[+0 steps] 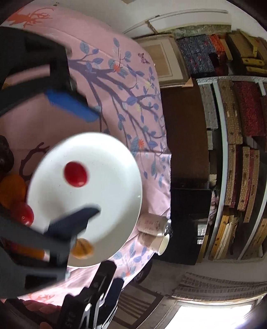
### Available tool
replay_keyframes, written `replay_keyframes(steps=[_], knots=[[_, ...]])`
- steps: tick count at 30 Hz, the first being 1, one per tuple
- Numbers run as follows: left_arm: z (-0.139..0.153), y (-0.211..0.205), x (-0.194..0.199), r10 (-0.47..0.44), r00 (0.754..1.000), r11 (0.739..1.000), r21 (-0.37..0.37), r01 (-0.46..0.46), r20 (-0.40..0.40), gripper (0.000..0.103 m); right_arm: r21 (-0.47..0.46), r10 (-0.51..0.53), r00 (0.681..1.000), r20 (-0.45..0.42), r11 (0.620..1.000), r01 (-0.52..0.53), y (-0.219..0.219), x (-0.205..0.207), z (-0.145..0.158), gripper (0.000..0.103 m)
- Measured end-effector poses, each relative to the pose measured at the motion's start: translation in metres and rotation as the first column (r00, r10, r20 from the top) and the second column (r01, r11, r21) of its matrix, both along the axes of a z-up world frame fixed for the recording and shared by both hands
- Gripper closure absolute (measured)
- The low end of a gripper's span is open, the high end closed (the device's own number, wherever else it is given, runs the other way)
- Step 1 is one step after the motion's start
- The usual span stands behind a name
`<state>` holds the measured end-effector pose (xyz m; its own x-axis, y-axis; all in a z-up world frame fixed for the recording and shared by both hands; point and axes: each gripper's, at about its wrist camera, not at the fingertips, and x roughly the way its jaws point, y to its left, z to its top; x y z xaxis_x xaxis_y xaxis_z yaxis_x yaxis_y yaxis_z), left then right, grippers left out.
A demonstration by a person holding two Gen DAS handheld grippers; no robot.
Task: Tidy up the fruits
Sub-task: 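Carry both fruits over the white plate and open both tools to drop them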
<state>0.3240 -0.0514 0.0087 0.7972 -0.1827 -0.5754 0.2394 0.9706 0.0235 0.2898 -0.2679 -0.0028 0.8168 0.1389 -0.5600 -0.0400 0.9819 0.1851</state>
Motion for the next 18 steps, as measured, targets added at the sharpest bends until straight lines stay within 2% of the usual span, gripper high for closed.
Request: replay_keyframes(steps=[3, 6, 12, 15, 18], knots=[[0.009, 0.001, -0.008, 0.023, 0.994, 0.999, 0.041, -0.027, 0.103, 0.004, -0.052, -0.011, 1.0, 0.015, 0.999, 0.011, -0.005, -0.005, 0.011, 0.003], [0.017, 0.0, -0.016, -0.008, 0.993, 0.998, 0.069, 0.0, 0.119, 0.004, -0.022, 0.004, 1.0, 0.03, 1.0, -0.003, -0.01, -0.014, 0.021, 0.003], [0.02, 0.005, -0.043, -0.078, 0.996, 0.994, 0.074, 0.074, 0.052, 0.004, -0.02, 0.046, 0.999, 0.005, 0.999, -0.046, -0.007, -0.037, 0.03, 0.004], [0.005, 0.01, -0.063, -0.111, 0.994, 0.982, 0.157, 0.109, 0.003, 0.004, -0.067, 0.103, 0.993, -0.061, 0.992, -0.107, 0.004, -0.053, 0.019, 0.003], [-0.017, 0.021, -0.083, -0.134, 0.99, 0.958, 0.249, 0.142, -0.051, 0.004, -0.102, 0.168, 0.979, -0.113, 0.978, -0.18, 0.019, -0.073, 0.001, 0.003]])
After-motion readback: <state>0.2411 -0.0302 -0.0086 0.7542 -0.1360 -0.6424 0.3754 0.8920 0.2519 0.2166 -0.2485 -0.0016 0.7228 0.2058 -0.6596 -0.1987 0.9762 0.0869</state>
